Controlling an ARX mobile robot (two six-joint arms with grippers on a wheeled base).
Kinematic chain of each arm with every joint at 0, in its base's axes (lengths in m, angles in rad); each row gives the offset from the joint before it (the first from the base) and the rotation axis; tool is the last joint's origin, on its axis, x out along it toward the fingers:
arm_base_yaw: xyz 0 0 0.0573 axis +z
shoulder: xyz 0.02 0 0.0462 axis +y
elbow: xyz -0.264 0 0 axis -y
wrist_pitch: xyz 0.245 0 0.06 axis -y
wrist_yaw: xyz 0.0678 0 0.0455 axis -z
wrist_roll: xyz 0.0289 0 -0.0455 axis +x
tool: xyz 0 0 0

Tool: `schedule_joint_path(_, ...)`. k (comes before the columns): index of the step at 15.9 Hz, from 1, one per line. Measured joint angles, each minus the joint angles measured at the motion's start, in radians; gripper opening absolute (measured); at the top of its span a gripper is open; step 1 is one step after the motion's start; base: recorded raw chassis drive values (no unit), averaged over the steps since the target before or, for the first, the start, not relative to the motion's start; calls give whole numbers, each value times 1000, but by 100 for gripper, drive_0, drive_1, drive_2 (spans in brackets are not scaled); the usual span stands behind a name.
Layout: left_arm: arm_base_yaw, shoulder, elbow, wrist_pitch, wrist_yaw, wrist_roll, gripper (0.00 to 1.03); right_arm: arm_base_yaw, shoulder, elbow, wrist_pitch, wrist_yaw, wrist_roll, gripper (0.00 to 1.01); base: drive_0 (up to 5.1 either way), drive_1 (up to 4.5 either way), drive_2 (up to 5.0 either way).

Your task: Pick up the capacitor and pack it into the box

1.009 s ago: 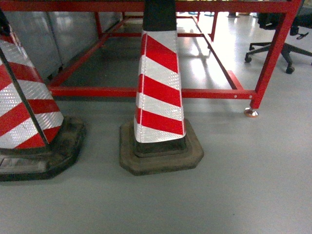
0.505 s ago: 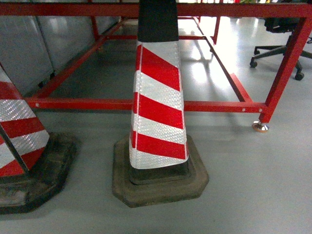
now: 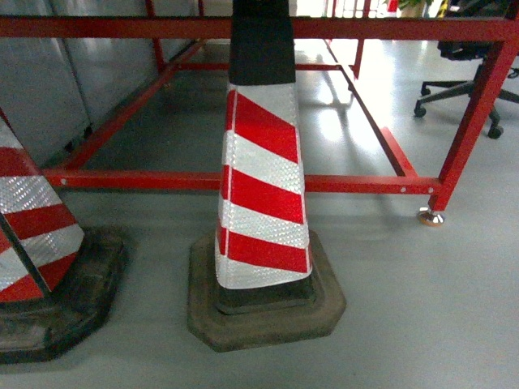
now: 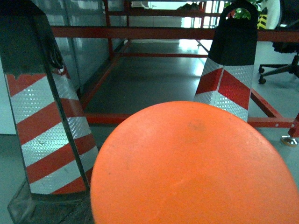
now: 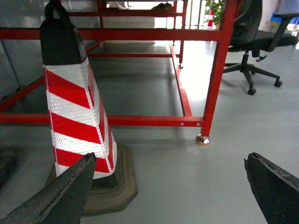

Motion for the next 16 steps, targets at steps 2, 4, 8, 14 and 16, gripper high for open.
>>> schedule_joint_path(2,0,0,0,1,0,0,43,0,0,0,0,-2,1,98,-6,382,-394)
schedule_joint_path(4,0,0,0,0,2,-2,43,0,0,0,2,0,0,98,-6,382,-394)
schedule_joint_path(8,0,0,0,1,3,-2,43,0,0,0,1,0,1,98,-6,382,-394)
schedule_joint_path(14,0,0,0,1,3,-2,43,0,0,0,0,-1,1,98,-6,382,-394)
schedule_joint_path(16,0,0,0,0,2,-3,43,0,0,0,2,-2,-1,98,-6,382,-394)
